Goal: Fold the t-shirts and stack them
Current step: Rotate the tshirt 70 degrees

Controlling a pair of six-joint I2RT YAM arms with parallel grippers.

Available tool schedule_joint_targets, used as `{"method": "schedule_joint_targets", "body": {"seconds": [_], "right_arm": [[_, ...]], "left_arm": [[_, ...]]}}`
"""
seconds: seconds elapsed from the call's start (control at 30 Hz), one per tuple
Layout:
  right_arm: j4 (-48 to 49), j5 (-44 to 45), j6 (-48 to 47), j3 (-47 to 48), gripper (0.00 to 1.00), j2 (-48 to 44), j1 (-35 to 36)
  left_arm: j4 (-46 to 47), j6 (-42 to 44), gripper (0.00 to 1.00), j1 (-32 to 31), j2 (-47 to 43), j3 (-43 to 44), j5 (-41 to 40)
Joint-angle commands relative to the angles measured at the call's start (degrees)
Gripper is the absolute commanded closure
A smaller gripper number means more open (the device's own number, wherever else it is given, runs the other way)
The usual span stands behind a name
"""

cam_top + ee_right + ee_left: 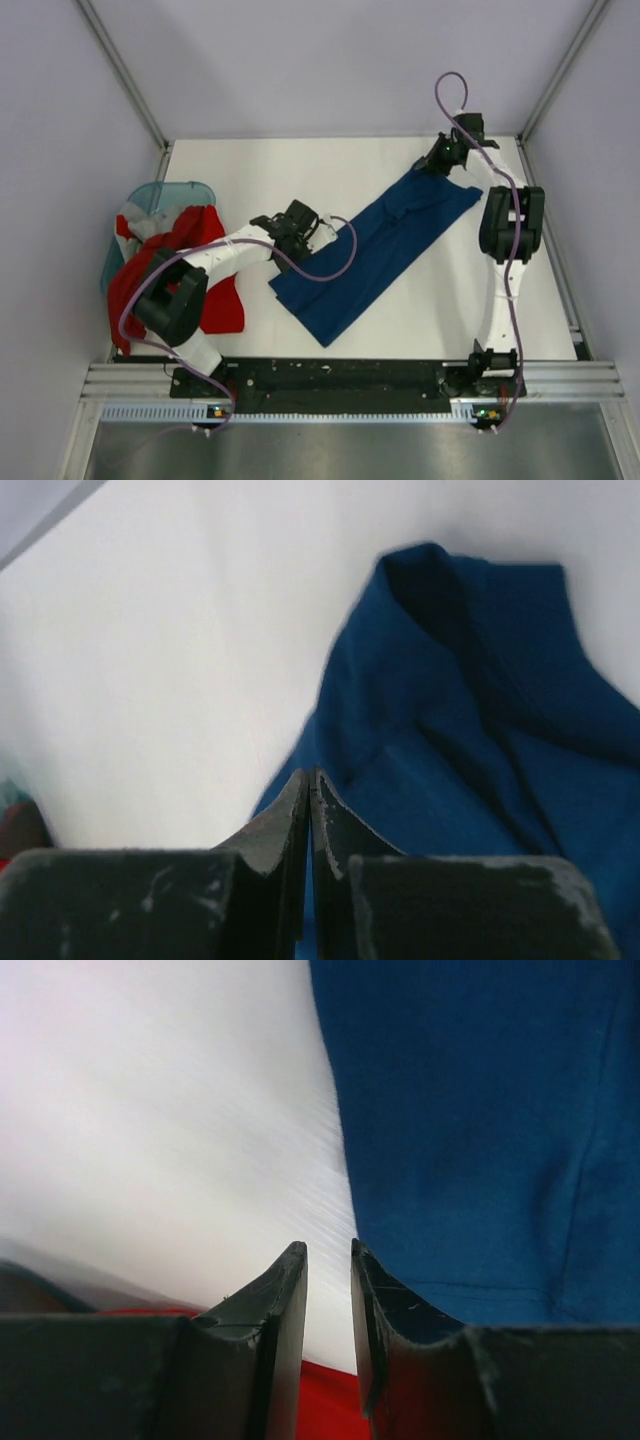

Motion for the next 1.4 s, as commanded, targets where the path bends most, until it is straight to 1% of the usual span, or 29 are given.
{"method": "schedule_joint_targets", "body": {"seconds": [0.0, 0.07, 0.17, 0.23, 0.33, 0.37, 0.4, 0.47, 0.57, 0.67, 0.73, 0.77, 0.83, 0.93, 1.03, 1.1, 1.17, 1.23, 1.3, 1.33, 1.37], "right_arm": [[-0.3, 8.1, -6.1, -10.2, 0.99, -14.8, -2.3], [-0.3, 9.7, -5.9, -18.2, 1.00, -19.8, -3.8], [1.0, 9.6, -5.2, -28.3, 1.00, -22.2, -7.1], [2.5, 7.8, -4.6, -32.1, 1.00, -21.2, -9.3], [2.8, 5.9, -4.4, -30.9, 1.00, -17.3, -10.6], [2.7, 5.4, -4.5, -29.6, 1.00, -16.1, -10.6], [2.6, 4.4, -4.1, -27.5, 1.00, -13.6, -10.6], [2.5, 1.3, -3.2, -22.5, 1.00, -9.4, -10.4], [-0.1, -1.0, -1.7, -12.8, 1.00, -2.9, -9.5], [-1.1, -2.4, -0.2, -2.7, 1.00, 3.3, -7.5], [-1.3, -3.8, 1.1, 4.0, 1.00, 7.3, -5.8], [-2.2, -4.6, 1.3, 9.0, 1.00, 9.3, -4.7], [-6.0, -4.7, -0.2, 14.2, 0.98, 10.7, -3.0], [-5.9, -2.5, -5.6, 9.9, 0.88, 3.6, -2.5], [-5.8, -0.5, -13.0, 3.6, 0.72, -7.1, -2.8], [-5.5, -2.2, -18.2, -1.4, 0.60, -15.2, -2.7], [-4.0, -6.7, -22.1, -7.7, 0.51, -23.7, -2.5], [-0.4, -13.5, -26.8, -16.2, 0.48, -33.3, -1.8], [5.9, -19.1, -29.5, -27.2, 0.47, -44.0, -1.2], [8.0, -21.3, -30.1, -33.4, 0.47, -49.7, -1.0], [9.5, -21.1, -30.7, -39.3, 0.46, -55.6, -0.8]], "left_arm": [[6.1, 0.9, 0.72, 0.9, 2.4, 0.4, -3.7], [6.7, 0.9, 0.72, 1.0, 3.9, -0.1, -4.0], [6.9, 1.3, 0.72, 0.8, 4.7, -1.8, -1.3], [6.4, 1.7, 0.72, 0.7, 4.2, -3.5, 1.3], [4.3, 2.5, 0.72, 0.0, 2.7, -6.1, 6.1], [3.6, 2.9, 0.72, -0.4, 2.0, -7.1, 7.0], [2.9, 3.2, 0.72, -1.1, 1.1, -8.2, 10.4], [2.1, 4.1, 0.72, -3.4, -1.3, -11.3, 13.9], [1.5, 4.8, 0.71, -8.0, -4.8, -15.0, 19.7], [-0.3, 6.4, 0.71, -12.6, -8.1, -16.7, 25.3], [-1.0, 7.3, 0.71, -15.0, -9.7, -16.5, 26.7], [-1.1, 7.2, 0.71, -15.6, -10.5, -16.0, 27.1], [-1.6, 6.1, 0.71, -15.9, -11.9, -14.4, 27.0], [-1.1, 5.4, 0.70, -15.4, -15.4, -13.5, 22.4], [1.7, 5.4, 0.67, -14.9, -20.4, -14.3, 18.5], [4.9, 5.8, 0.60, -14.9, -23.2, -14.8, 17.4], [8.1, 7.3, 0.58, -15.0, -24.5, -15.6, 19.3], [11.5, 9.5, 0.56, -15.6, -25.0, -17.4, 22.1], [15.5, 12.4, 0.55, -16.3, -25.7, -19.8, 25.8], [17.6, 13.6, 0.55, -17.0, -26.0, -21.0, 27.6], [19.3, 15.1, 0.54, -17.7, -25.9, -22.0, 29.6]]}}
